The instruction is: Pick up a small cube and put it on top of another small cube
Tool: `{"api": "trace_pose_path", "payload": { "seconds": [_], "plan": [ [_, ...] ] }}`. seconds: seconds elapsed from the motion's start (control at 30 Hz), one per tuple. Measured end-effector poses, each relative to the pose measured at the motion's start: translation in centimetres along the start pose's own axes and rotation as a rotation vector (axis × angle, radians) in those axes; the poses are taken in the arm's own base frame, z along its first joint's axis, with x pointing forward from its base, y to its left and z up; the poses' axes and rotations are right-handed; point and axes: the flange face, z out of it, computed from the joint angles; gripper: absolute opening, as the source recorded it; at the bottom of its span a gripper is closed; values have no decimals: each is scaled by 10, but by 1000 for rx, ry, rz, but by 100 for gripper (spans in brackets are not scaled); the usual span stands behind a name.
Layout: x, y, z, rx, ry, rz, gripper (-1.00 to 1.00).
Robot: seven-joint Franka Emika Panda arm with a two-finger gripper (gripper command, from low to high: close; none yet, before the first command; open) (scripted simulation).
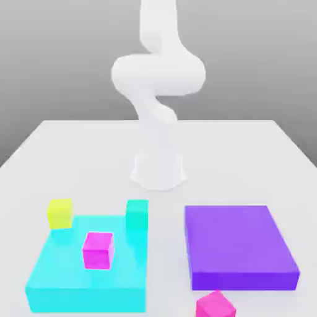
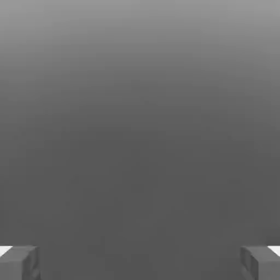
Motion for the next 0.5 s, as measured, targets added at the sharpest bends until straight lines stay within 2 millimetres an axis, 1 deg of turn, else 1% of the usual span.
{"api": "trace_pose_path", "payload": {
  "seconds": [0.1, 0.23, 0.37, 0.5],
  "plan": [
    [-6, -5, 57, -44, -71, -49, 0],
    [-22, -7, 130, -98, -161, -112, 0],
    [-47, -3, 200, -152, -251, -177, 0],
    [-80, 8, 267, -204, -340, -242, 0]
  ]
}}
